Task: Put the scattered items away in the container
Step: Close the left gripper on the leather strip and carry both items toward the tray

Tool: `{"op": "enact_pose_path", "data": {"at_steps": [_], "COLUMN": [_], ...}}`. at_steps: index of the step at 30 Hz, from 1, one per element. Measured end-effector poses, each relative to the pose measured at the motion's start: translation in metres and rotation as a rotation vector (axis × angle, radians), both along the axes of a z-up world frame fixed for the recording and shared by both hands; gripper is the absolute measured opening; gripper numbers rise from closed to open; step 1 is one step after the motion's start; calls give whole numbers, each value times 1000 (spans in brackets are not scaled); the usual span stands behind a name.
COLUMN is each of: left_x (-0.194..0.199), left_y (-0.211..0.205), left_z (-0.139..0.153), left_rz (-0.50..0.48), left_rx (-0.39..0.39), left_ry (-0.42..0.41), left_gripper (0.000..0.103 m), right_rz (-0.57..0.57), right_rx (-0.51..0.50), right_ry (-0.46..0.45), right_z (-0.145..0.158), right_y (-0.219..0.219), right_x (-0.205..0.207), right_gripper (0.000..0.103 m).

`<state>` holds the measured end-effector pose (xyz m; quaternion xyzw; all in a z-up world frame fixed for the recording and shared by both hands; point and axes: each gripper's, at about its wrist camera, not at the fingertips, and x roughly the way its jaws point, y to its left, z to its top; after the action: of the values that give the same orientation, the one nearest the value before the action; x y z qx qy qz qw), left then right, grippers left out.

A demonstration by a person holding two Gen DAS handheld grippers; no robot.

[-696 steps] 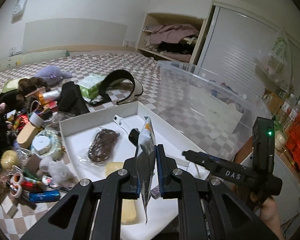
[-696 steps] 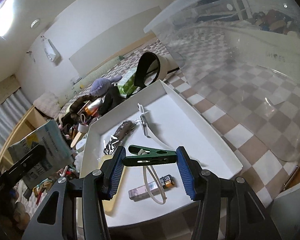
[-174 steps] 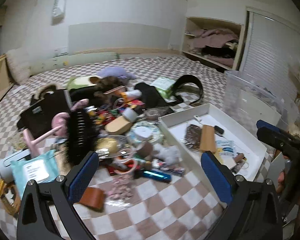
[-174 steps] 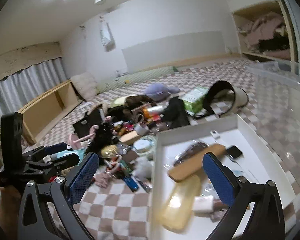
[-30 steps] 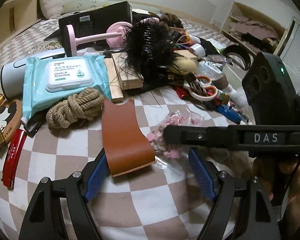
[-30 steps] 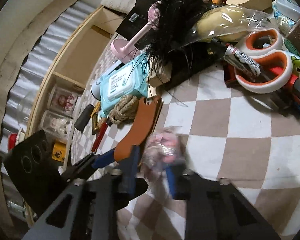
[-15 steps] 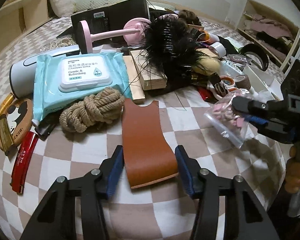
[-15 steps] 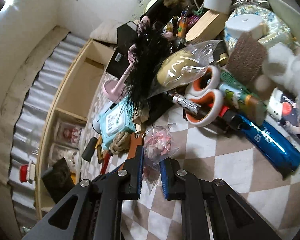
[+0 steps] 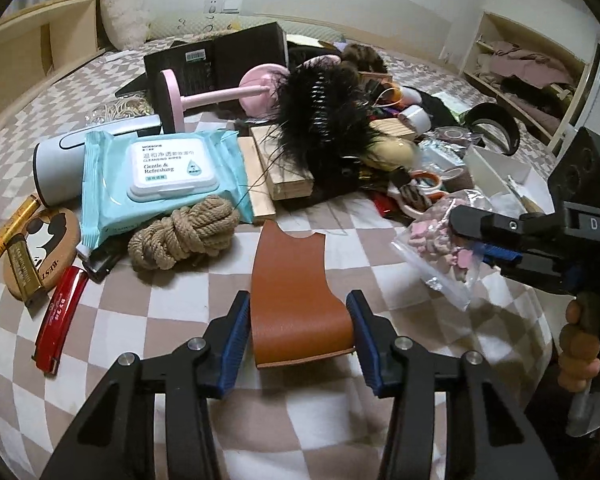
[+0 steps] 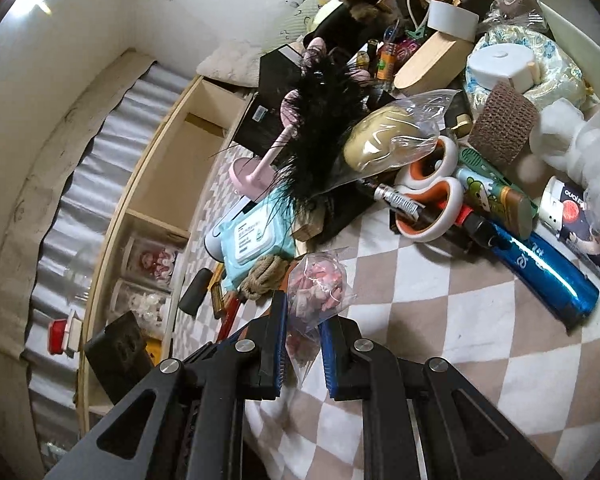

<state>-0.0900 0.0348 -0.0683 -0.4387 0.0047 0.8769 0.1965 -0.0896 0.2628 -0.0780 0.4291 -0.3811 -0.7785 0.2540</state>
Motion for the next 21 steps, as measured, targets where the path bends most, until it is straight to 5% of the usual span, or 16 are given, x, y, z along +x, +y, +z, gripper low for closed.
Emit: {"op": "enact_pose_path", "data": {"at_steps": [21], "left_x": [39], "left_y": [23], "left_z": [35], "left_rz": [-27], "left_rx": [93], "left_ry": [69], "left_gripper": [48], "right_rz": [-81], "right_rx": [32], "right_ry": [46], "right_z": [34], "right_y": [34], "right_x": [48], "right_gripper": [17]}}
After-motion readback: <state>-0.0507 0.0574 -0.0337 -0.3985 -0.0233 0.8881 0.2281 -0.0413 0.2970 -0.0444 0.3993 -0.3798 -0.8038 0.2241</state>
